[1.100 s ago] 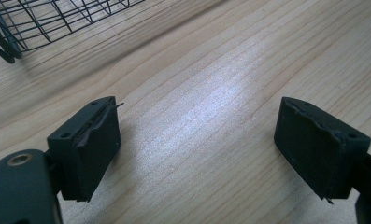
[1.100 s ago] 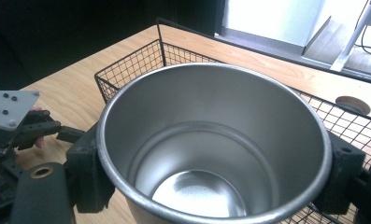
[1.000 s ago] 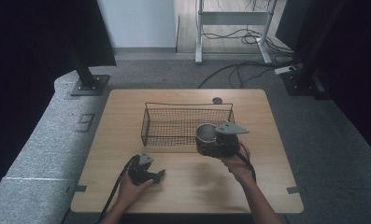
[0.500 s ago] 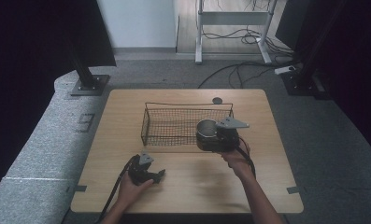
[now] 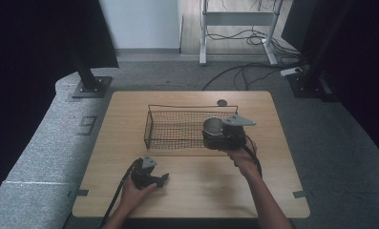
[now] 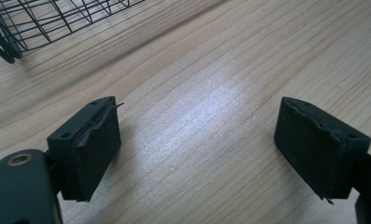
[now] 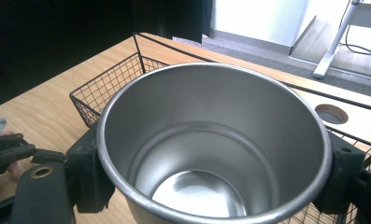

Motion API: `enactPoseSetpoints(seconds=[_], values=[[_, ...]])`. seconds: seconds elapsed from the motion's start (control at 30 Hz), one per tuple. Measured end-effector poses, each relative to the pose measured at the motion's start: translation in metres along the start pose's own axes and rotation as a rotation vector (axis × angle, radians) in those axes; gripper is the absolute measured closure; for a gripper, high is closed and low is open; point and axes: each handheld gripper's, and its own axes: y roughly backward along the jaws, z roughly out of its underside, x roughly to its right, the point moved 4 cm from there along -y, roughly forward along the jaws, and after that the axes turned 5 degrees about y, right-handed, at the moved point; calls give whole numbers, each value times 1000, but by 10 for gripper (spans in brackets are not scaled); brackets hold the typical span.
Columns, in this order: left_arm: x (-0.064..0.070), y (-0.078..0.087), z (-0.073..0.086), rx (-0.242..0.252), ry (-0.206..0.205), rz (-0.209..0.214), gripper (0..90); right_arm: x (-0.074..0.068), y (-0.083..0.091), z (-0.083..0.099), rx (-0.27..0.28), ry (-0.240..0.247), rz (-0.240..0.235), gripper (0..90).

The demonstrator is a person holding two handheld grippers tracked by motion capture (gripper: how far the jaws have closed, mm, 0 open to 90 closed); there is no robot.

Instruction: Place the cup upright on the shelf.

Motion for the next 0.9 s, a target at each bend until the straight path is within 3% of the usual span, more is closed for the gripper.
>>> enactPoseSetpoints(seconds=[0.37,0.9], values=[[0,0,0,0,0,-1,146,1,-11,-6,-17,16,9,183],[0,0,0,1,1,0,146,13,-30,-15,-34,-6,29,183]])
